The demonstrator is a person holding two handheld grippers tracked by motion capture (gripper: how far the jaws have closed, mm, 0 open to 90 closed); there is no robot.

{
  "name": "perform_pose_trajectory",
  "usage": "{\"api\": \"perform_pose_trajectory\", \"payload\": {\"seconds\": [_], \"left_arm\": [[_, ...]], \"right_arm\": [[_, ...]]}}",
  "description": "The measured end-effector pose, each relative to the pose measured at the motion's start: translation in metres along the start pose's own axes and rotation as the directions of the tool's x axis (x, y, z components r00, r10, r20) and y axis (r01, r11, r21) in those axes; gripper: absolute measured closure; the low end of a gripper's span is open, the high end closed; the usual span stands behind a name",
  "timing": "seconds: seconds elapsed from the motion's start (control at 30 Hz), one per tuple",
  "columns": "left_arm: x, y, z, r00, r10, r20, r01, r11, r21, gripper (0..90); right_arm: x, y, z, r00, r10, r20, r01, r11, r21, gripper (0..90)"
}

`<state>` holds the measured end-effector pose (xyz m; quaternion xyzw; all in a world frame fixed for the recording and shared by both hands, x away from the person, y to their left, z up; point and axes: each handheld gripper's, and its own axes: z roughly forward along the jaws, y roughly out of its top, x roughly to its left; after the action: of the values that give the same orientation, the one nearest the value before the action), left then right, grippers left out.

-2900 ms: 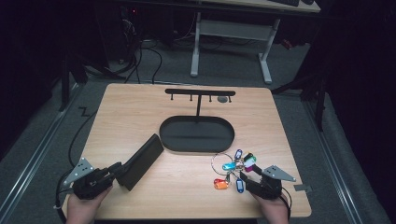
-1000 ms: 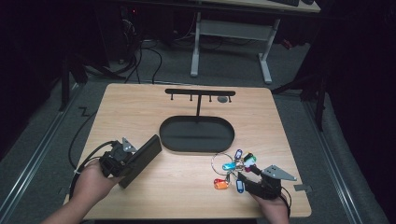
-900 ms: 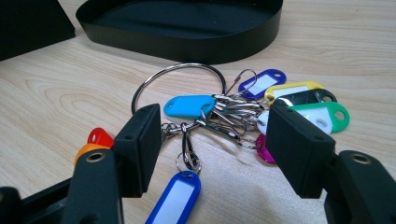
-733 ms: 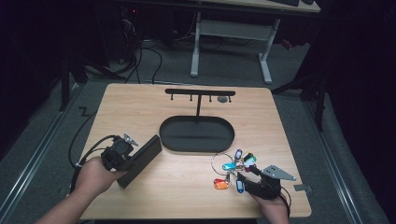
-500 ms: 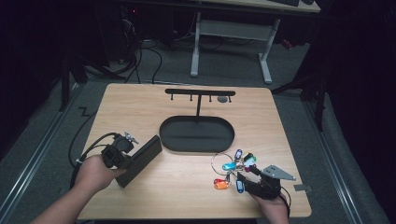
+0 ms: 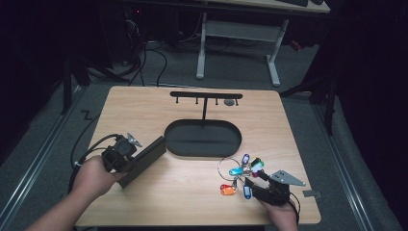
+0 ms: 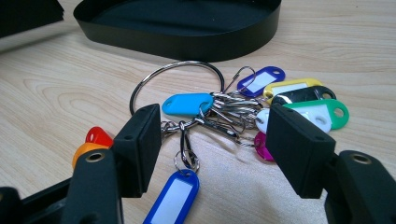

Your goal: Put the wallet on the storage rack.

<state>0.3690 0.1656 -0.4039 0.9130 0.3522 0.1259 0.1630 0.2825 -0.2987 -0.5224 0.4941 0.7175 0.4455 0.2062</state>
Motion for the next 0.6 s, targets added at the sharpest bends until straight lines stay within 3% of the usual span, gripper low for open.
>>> {"api": "perform_pose_trajectory", "payload": {"seconds": [0.17,0.33,0.47,0.6], "left_arm": [[-0.007,0.007,-0.010,0.9971,0.076,-0.013,-0.076,0.9961,-0.044,76.0],[-0.020,0.019,-0.014,0.9881,0.151,-0.027,-0.153,0.9845,-0.085,76.1],[-0.029,0.031,-0.013,0.9736,0.220,-0.060,-0.225,0.9693,-0.099,76.0],[-0.038,0.045,-0.010,0.9516,0.295,-0.088,-0.303,0.9473,-0.104,76.0]], "right_arm": [[-0.001,0.000,-0.001,1.0000,0.001,0.003,-0.001,1.000,-0.005,36.3],[0.000,0.000,-0.001,1.0000,-0.003,0.002,0.004,1.000,-0.004,36.4],[-0.001,0.000,0.000,1.0000,0.001,0.000,-0.001,1.000,-0.001,36.4],[-0.001,0.001,-0.001,1.0000,-0.004,-0.001,0.004,1.000,-0.007,36.4]]}}
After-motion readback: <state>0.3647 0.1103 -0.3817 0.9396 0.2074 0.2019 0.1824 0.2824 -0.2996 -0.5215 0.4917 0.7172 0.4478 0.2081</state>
